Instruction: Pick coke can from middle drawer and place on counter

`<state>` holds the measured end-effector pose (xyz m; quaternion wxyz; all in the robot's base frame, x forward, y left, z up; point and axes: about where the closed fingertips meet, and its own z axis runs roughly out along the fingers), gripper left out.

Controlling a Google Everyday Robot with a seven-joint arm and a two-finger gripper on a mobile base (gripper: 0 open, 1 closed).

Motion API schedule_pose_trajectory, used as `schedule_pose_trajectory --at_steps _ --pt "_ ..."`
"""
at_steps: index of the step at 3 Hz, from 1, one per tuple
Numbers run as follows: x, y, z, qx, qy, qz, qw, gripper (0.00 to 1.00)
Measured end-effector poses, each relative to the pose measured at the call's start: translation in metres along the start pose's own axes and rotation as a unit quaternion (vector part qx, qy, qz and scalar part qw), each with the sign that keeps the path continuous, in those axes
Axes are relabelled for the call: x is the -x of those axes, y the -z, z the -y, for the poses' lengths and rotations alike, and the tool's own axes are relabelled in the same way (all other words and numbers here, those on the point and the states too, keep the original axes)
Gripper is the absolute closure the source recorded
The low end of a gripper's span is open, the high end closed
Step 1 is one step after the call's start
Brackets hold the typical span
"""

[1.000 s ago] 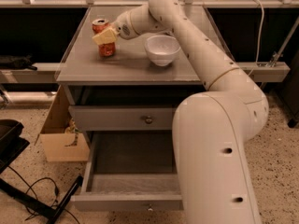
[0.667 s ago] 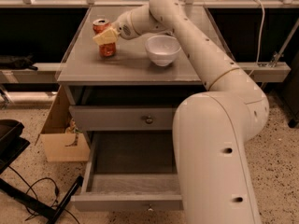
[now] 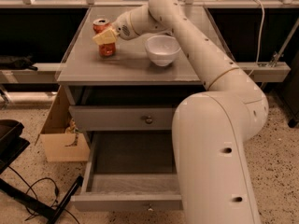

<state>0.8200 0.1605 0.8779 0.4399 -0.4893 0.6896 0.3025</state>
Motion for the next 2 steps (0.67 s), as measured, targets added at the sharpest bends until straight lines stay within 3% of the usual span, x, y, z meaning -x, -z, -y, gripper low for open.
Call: schedule_pose_trajectory --at_steps 1,2 --pt "0.0000 0.0000 0.0000 0.000 0.000 0.000 1.0000 0.04" --pt "0.0000 -0.0001 0.0000 0.000 0.000 0.000 1.0000 0.00"
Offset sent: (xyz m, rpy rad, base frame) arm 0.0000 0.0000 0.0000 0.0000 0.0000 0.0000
